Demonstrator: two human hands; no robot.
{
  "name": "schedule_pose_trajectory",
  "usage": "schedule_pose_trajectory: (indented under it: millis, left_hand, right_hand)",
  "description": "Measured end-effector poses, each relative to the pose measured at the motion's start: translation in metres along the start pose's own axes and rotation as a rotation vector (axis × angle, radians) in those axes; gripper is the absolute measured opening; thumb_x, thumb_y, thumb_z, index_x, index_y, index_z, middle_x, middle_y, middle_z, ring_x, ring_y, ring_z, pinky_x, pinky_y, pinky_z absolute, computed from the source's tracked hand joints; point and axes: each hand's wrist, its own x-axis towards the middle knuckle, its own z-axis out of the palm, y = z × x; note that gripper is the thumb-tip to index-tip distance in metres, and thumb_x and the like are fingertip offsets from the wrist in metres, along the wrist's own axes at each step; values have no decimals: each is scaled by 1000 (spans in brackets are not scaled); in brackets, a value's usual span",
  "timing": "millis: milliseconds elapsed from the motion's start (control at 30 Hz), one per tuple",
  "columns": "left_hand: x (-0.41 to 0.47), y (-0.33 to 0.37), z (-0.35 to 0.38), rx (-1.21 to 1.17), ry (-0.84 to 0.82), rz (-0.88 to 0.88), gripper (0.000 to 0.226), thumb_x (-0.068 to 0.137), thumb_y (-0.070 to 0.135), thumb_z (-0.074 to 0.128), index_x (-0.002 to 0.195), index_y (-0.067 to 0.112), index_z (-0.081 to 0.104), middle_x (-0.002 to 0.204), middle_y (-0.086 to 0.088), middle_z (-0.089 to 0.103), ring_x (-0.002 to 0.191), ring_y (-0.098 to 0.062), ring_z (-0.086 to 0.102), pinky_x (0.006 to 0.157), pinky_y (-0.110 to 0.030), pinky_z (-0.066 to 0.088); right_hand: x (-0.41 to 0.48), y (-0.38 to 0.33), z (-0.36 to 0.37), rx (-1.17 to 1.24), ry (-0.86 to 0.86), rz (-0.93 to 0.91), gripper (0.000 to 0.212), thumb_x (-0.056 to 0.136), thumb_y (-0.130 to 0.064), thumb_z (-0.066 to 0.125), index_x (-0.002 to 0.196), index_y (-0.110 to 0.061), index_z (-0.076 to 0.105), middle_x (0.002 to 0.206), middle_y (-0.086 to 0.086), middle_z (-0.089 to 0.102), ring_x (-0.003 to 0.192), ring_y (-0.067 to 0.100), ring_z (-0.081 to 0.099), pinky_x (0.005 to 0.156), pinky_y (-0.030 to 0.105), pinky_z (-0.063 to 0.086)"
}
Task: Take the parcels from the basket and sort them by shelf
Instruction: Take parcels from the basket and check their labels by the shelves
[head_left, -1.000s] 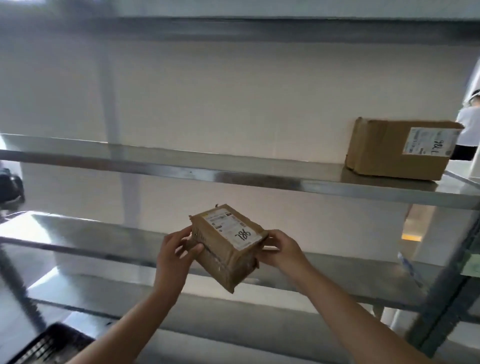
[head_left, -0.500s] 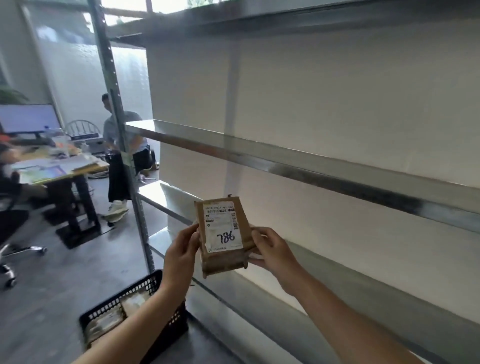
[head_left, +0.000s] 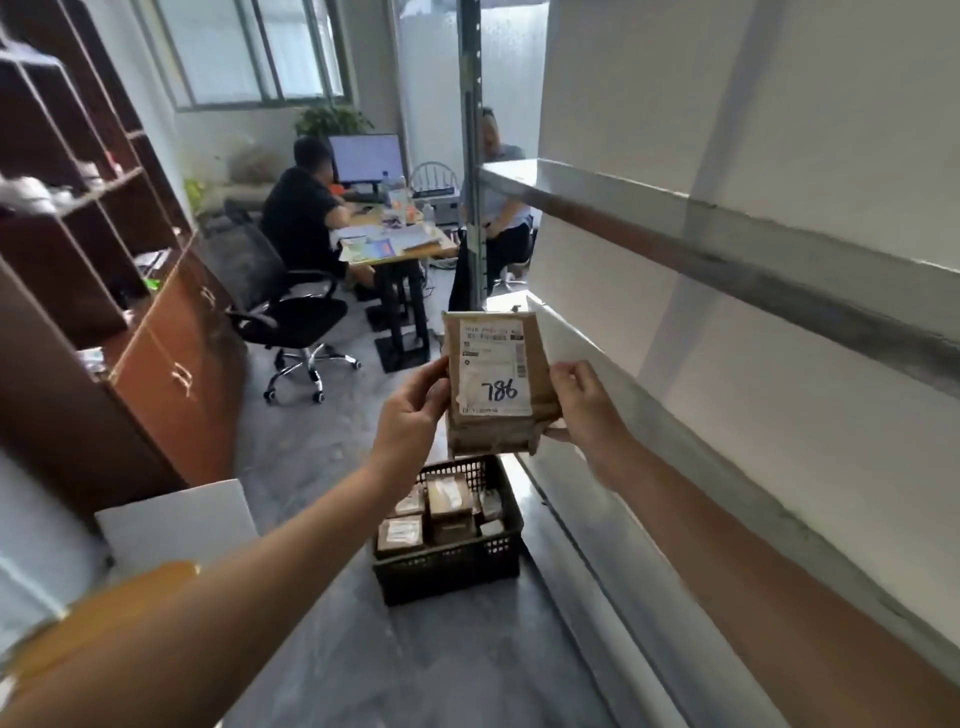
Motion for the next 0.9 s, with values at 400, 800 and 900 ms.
schedule_pose_trajectory:
  millis: [400, 800, 900]
  left_hand:
    - [-2, -18, -2, 47, 253, -11, 35, 99, 7, 50, 134, 9, 51, 128, -8, 63, 120, -16, 60, 99, -30, 52]
    - [60, -56, -59, -6, 218, -75, 35, 99, 11, 51, 135, 13, 51, 130, -3, 63, 123, -13, 58, 100, -27, 51]
    - [81, -66, -75, -11, 185, -98, 38, 99, 12, 52, 137, 13, 50, 133, -2, 61, 125, -12, 57, 101, -28, 50]
  right_hand:
    - [54, 23, 19, -125, -292, -39, 18, 104, -41, 39, 112, -26, 46, 83, -14, 67, 68, -1, 65, 68, 32, 55]
    - [107, 28, 77, -96, -379, 65, 20, 106, -35, 37, 119, -20, 38, 94, 3, 69, 66, 1, 69, 50, 20, 55]
    - [124, 26, 95, -100, -342, 68, 21, 106, -32, 36, 121, -17, 37, 95, 6, 68, 62, -1, 68, 45, 13, 50]
